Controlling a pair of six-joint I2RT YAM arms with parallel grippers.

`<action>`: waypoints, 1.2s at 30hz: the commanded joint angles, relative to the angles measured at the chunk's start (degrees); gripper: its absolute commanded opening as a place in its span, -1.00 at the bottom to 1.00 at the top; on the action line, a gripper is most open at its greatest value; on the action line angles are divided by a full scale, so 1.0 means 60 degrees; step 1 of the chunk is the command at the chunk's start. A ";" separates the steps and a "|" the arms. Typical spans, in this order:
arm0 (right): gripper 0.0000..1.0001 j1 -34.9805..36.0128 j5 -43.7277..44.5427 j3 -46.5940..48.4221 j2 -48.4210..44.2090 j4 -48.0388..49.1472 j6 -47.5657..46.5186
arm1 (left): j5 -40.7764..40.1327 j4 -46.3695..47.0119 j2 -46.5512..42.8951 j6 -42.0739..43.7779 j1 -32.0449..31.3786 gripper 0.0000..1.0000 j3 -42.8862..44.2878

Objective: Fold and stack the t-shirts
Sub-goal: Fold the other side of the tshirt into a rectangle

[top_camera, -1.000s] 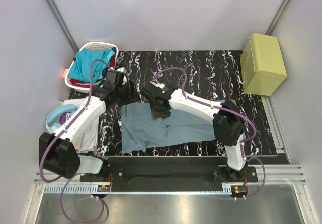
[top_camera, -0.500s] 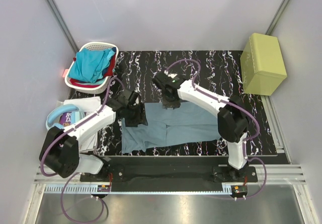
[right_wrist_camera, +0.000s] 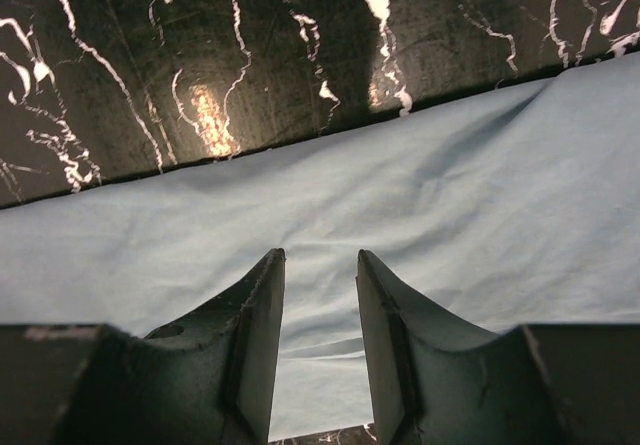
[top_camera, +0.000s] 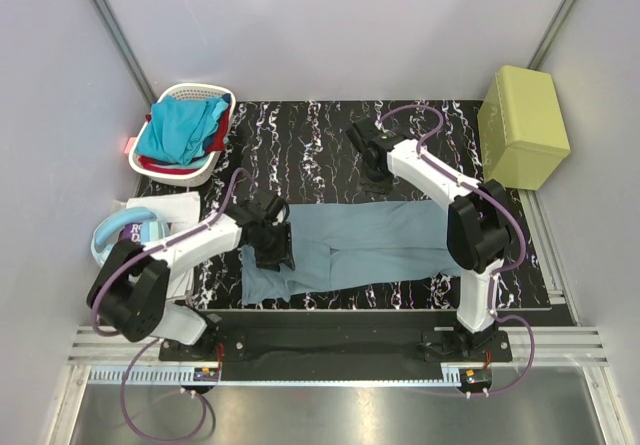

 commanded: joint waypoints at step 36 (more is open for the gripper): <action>-0.12 0.0110 -0.0553 -0.1972 -0.2403 0.0737 -0.0231 | -0.1931 -0.0874 0.0991 0.0598 0.0788 -0.60 0.1863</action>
